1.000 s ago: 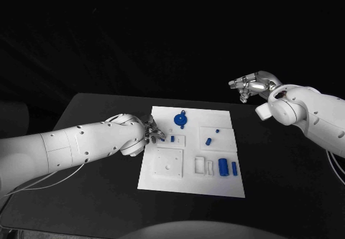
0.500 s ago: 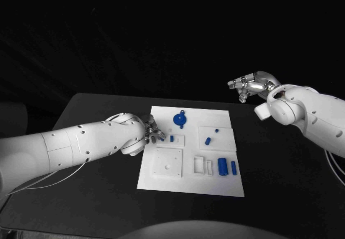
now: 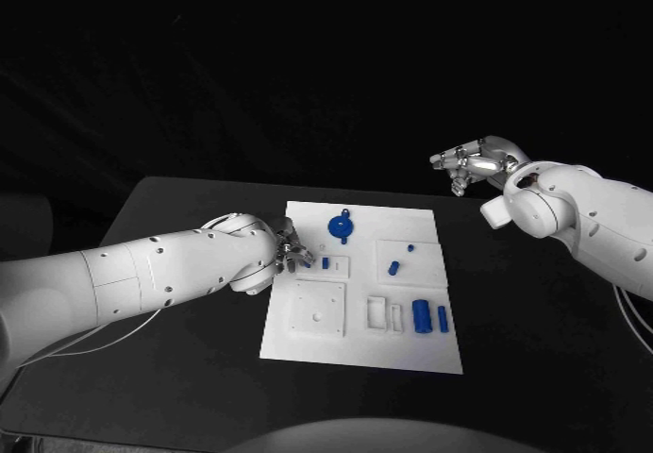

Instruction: Assemble the parts on the task board

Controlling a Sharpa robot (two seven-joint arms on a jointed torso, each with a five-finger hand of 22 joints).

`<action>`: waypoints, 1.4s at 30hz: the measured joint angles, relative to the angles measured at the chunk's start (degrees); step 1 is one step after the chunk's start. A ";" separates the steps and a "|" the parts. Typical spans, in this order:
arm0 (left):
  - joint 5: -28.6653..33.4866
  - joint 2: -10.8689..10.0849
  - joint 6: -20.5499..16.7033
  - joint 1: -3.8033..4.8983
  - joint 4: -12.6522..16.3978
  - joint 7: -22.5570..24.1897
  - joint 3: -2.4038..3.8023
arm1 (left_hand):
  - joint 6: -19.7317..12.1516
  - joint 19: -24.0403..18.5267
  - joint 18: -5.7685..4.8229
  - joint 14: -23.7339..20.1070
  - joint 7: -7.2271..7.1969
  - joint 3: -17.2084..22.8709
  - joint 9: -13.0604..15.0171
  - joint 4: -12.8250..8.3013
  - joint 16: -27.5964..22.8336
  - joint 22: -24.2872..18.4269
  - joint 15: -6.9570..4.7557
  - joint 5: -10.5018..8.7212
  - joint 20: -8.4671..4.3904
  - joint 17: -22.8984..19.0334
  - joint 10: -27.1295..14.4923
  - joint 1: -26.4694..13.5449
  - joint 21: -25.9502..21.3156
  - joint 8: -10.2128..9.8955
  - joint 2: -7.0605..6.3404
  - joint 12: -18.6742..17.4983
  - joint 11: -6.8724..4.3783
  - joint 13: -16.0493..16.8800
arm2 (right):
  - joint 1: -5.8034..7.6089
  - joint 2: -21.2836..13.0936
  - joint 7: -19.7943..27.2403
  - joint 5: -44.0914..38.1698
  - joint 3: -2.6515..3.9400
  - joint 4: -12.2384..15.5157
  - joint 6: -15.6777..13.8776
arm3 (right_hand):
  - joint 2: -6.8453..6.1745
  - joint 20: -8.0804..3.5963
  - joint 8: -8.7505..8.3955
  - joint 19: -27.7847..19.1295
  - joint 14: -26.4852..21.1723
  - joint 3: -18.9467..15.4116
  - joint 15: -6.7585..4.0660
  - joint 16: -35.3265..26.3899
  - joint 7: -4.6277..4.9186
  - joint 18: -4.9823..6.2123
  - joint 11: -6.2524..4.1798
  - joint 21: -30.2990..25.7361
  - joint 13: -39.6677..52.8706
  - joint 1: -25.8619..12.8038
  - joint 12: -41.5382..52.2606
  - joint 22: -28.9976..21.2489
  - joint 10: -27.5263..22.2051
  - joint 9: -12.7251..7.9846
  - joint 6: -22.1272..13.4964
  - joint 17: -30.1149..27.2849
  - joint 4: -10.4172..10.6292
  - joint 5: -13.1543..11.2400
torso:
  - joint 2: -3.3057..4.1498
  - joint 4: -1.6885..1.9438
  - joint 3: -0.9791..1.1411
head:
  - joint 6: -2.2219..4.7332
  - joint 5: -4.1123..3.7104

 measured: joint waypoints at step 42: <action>-3.48 0.90 3.03 -0.27 -1.79 -0.78 -0.17 | 11.77 -0.02 0.91 -0.22 -7.67 -6.75 -0.83 17.19 -1.99 0.02 -0.04 -14.70 0.43 -3.10 -1.16 1.79 -1.43 -0.20 -8.77 -1.67 -1.14 -0.98 | -0.09 0.04 0.02 0.08 0.00 -0.07 0.24 | 0.00 0.00 0.00 0.00 0.00 0.16 0.00 0.00 0.00 0.00 0.00 -0.93 -0.04 0.00 0.00 -0.02 0.00 0.00 0.00 -0.07 0.17 0.00 | 0.01 0.02 -0.02 | 0.11 -0.26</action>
